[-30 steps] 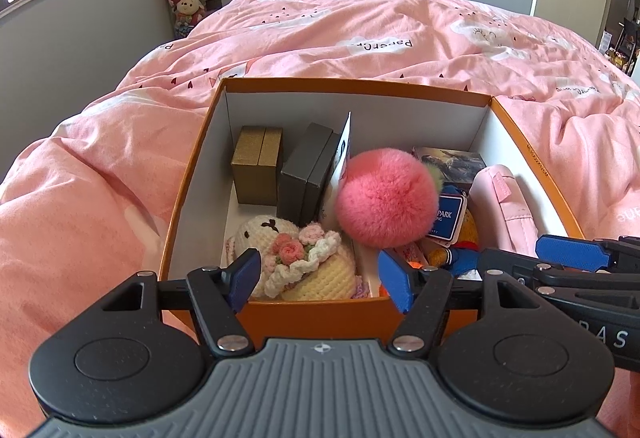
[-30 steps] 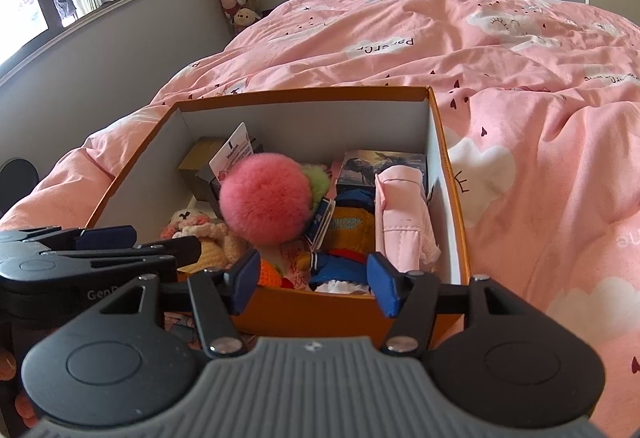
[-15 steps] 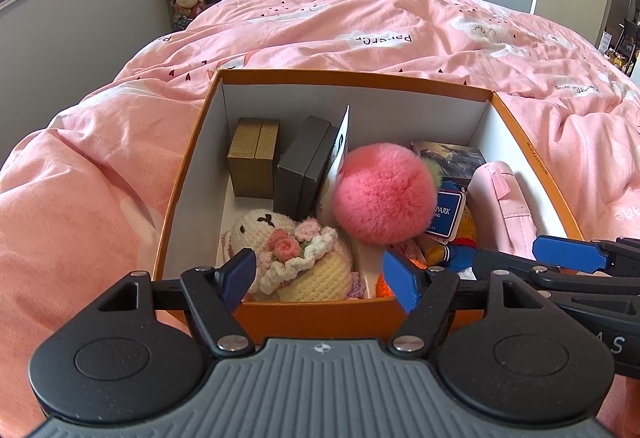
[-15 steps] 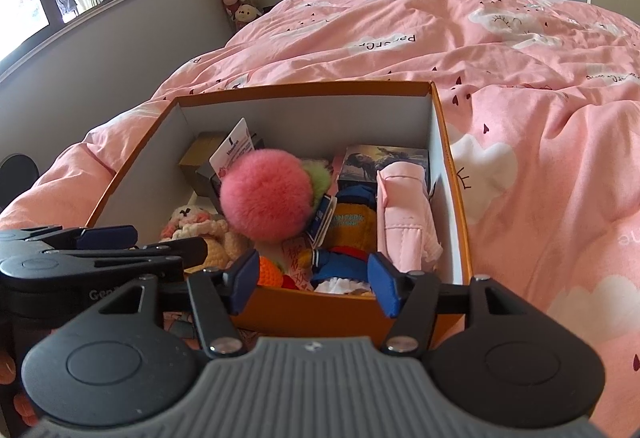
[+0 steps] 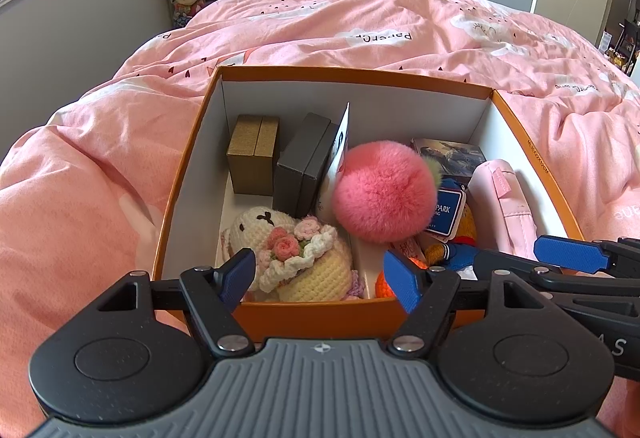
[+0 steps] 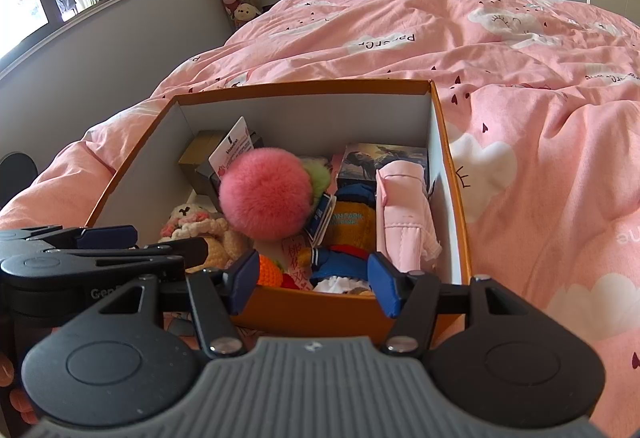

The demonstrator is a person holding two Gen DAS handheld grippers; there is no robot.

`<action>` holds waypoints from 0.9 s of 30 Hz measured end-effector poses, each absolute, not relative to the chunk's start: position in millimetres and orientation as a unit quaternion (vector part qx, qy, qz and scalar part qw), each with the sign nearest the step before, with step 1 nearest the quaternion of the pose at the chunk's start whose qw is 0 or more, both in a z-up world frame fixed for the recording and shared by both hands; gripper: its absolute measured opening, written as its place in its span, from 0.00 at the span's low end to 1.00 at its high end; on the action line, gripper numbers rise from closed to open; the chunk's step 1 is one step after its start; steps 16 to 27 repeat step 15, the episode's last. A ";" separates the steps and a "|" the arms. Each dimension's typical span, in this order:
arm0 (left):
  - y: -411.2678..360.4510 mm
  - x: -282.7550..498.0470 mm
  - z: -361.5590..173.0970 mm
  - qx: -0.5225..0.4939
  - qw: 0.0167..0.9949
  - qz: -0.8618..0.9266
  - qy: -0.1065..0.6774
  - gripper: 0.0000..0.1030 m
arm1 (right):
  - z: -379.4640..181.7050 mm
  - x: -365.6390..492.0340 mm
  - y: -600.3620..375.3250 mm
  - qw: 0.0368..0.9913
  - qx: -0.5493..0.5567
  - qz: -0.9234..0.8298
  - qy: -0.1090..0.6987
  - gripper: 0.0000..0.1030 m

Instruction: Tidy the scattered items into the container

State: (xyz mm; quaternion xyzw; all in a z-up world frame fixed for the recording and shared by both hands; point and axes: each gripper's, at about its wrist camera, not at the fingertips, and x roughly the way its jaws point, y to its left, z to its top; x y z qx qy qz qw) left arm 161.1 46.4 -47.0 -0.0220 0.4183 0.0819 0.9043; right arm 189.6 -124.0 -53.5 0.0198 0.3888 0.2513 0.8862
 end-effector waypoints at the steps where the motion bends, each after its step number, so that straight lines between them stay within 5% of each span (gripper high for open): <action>1: 46.7 160.8 -46.9 -0.022 0.904 0.082 0.419 0.82 | -53.6 189.6 -123.9 0.886 0.020 0.251 0.389 0.61; 27: 46.7 161.0 -47.9 -0.022 0.904 0.082 0.418 0.82 | -55.3 188.4 -124.1 0.887 0.016 0.249 0.388 0.61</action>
